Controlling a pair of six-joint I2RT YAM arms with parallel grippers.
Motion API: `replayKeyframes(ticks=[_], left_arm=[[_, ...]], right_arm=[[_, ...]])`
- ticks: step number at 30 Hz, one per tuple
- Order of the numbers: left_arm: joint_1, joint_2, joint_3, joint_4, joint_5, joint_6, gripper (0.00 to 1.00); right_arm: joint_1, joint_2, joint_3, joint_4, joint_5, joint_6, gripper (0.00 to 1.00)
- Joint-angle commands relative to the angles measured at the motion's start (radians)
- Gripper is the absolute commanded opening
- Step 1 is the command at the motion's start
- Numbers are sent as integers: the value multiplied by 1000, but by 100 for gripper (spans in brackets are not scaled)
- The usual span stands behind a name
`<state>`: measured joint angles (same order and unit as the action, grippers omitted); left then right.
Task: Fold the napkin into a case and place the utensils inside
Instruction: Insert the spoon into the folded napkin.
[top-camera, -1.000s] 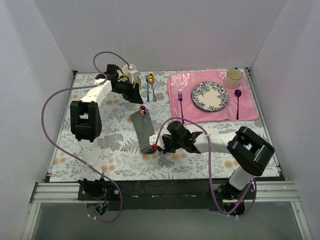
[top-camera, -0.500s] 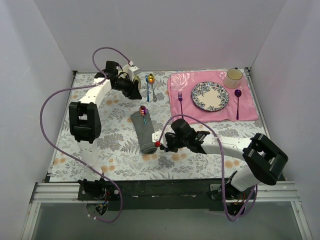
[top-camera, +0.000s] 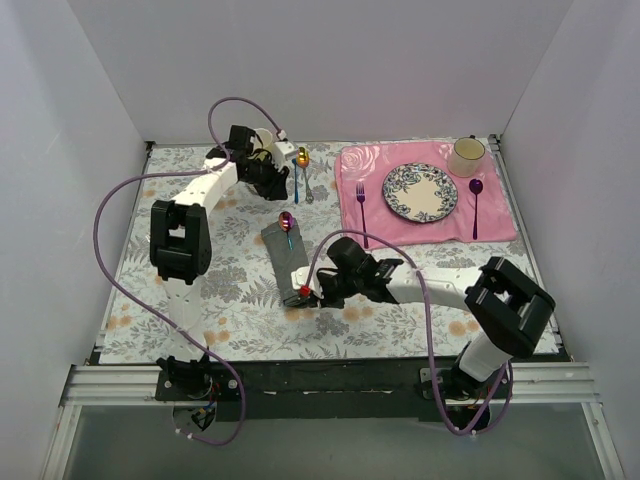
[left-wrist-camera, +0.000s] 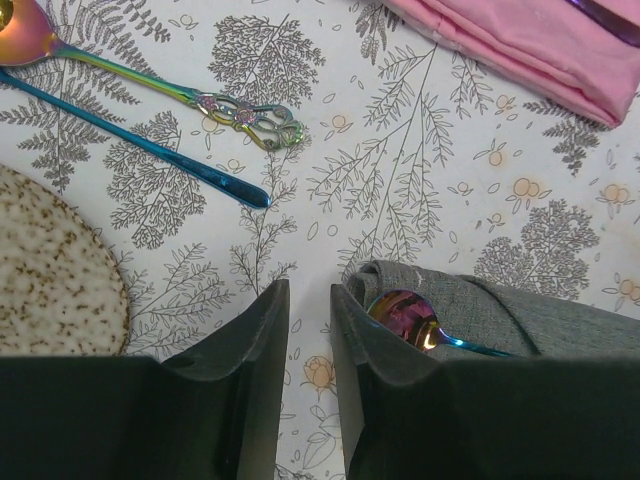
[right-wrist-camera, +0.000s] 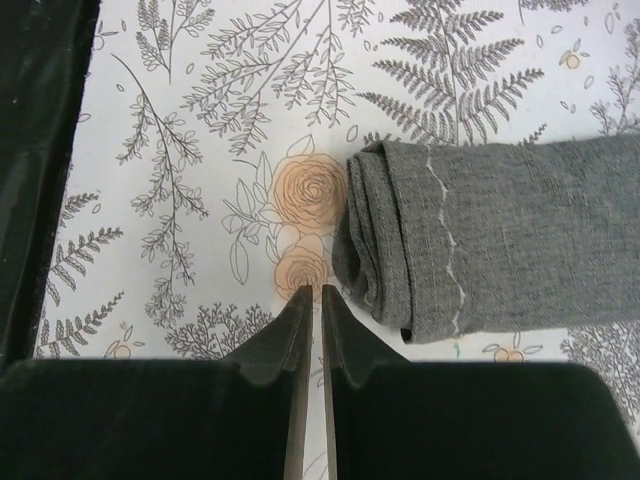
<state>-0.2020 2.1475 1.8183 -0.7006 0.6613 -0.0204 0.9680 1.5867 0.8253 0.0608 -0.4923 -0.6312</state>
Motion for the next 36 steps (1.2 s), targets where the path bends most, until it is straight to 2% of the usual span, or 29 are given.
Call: replayKeyframes(ticks=[1,7,19,36], left_arm=[[-16,-35,-36,39,-83,92,22],[-23,-28,-56,43,-115,122,22],[-46,-72,-125,35,-121,163,21],[-82,-155,-231,41,-160,204,20]], right_arm=[[24,22,46,-3,-45,-9,15],[41,36,41,-10,-58,-28,15],[47,107,41,27,18,-32,14],[47,118,48,51,38,-12,14]])
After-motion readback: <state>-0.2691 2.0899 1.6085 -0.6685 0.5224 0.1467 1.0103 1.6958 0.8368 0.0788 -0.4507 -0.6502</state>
